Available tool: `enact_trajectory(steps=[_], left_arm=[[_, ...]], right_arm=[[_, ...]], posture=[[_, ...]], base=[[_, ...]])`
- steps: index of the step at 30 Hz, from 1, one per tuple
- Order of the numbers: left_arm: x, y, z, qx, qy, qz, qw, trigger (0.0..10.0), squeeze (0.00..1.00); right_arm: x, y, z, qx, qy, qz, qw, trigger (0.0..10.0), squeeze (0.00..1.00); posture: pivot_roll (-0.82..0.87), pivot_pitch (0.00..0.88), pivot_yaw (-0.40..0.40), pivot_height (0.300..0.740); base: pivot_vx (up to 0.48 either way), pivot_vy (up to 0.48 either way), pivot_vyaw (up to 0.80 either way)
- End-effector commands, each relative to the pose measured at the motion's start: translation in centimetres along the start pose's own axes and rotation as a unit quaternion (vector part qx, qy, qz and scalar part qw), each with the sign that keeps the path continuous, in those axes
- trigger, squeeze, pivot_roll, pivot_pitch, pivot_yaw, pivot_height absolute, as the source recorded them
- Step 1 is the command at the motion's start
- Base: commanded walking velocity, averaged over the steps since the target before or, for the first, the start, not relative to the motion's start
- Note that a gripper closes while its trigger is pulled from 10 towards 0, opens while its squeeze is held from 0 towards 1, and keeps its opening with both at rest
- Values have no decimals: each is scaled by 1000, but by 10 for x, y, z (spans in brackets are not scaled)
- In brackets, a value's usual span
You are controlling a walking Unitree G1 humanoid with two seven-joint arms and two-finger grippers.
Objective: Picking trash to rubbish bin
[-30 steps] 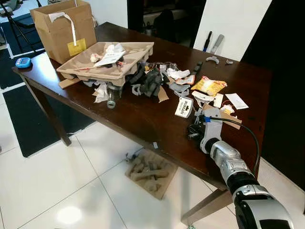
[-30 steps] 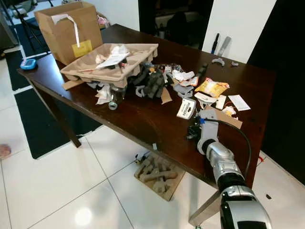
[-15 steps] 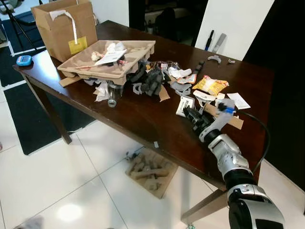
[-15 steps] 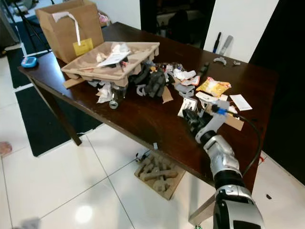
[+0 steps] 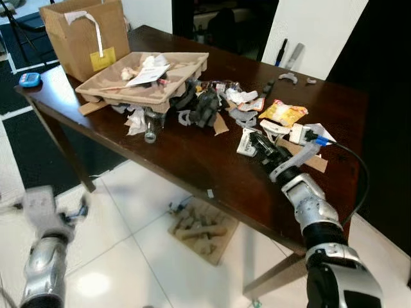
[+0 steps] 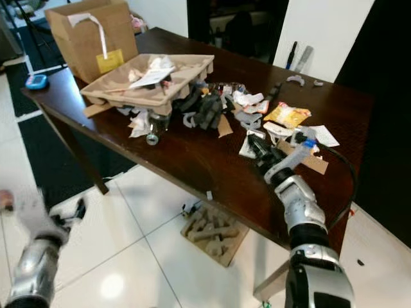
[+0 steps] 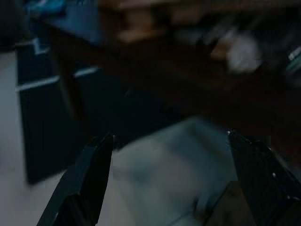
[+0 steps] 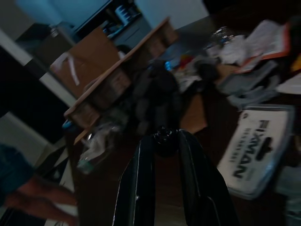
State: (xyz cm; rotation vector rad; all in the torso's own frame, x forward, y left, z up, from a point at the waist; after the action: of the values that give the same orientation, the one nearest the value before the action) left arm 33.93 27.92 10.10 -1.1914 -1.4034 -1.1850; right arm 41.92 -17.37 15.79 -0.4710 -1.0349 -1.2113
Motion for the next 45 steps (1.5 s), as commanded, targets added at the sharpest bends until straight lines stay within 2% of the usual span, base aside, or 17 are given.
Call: enact_trajectory(steps=[1, 3, 4, 7, 8, 10, 18, 22, 29, 32, 34, 36, 39, 42, 43, 44, 45], left_arm=[[11, 2, -16, -39, -19, -7, 999, 10000, 0], [50, 12, -48, -115, -33, -52, 991, 10000, 0], [50, 12, -48, -115, -33, -52, 991, 10000, 0], [84, 15, -84, -202, -41, -84, 975, 10000, 0], [84, 15, -84, -202, -41, -84, 975, 10000, 0], [91, 16, -93, -227, -48, -83, 969, 10000, 0], [86, 23, -96, -239, -64, -49, 968, 10000, 0], [82, 31, -95, -228, -62, -34, 971, 10000, 0], [83, 34, -98, -228, -71, -32, 970, 10000, 0], [65, 27, -115, -266, -69, 13, 961, 10000, 0], [50, 12, -136, -329, -50, 48, 942, 10000, 0], [38, -1, -151, -372, -35, 74, 925, 10000, 0], [29, -9, -158, -397, -12, 97, 912, 10000, 0], [16, -14, -157, -416, 59, 130, 898, 10000, 0], [16, -14, -157, -416, 59, 130, 898, 10000, 0], [12, -10, -153, -411, 120, 137, 893, 10000, 0], [14, -7, -152, -407, 142, 135, 892, 10000, 0]], right_arm=[[0, -2, -14, -43, 5, 3, 999, 10000, 0], [7, -2, -21, -63, 5, -9, 998, 10000, 0], [7, -2, -21, -63, 5, -9, 998, 10000, 0], [12, -1, -21, -60, 20, -17, 998, 10000, 0], [12, -1, -21, -60, 20, -17, 998, 10000, 0], [12, -1, -21, -64, 25, -17, 998, 10000, 0], [6, -1, -20, -70, 11, -6, 997, 10000, 0], [4, -1, -21, -79, -12, 2, 997, 10000, 0], [7, 2, -19, -76, -26, -2, 997, 10000, 0], [10, 3, -21, -82, -26, -6, 996, 10000, 0], [10, 3, -22, -85, -29, -4, 996, 10000, 0], [9, 2, -22, -88, -31, -3, 996, 10000, 0], [9, 2, -23, -90, -34, -1, 995, 10000, 0], [8, -1, -28, -101, -41, 5, 994, 10000, 0], [8, -1, -28, -101, -41, 5, 994, 10000, 0], [7, -2, -30, -107, -44, 9, 993, 10000, 0], [6, -3, -31, -108, -44, 9, 993, 10000, 0]], posture=[[148, 118, -27, 740], [148, 119, -26, 740], [148, 119, -26, 740], [146, 120, -20, 740], [146, 120, -20, 740], [147, 120, -18, 740], [136, 118, -9, 740], [125, 110, -7, 740], [123, 104, -8, 740], [124, 99, -8, 740], [125, 99, -9, 740], [125, 99, -9, 740], [121, 101, -8, 740], [121, 101, -8, 740], [121, 101, -8, 740], [117, 108, -10, 740], [117, 108, -10, 740]], base=[[0, 0, 0], [0, 0, -209], [0, 0, -419], [0, 0, -727], [0, 0, -800], [0, 0, -800], [0, 0, -800], [0, 0, 0], [0, 0, 0], [0, 0, 0], [0, 0, 0], [0, 0, 0], [0, 0, 0], [0, 0, 0], [0, 0, 0], [0, 0, 0], [0, 0, 0]])
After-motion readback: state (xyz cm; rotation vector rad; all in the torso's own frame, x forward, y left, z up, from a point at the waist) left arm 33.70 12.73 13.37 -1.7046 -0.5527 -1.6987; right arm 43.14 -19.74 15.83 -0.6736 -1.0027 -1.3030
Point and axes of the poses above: a point about 5 cm out from each wrist's last joint towards the gripper, its own y axis pointing out of the wrist towards the gripper, its own x axis along the axis of the wrist's last joint, z = x × y, the point moved 6 cm from there along y, pointing out of the wrist towards the gripper, and after that the axes turned 4 degrees about -y, right-handed, at the moved point
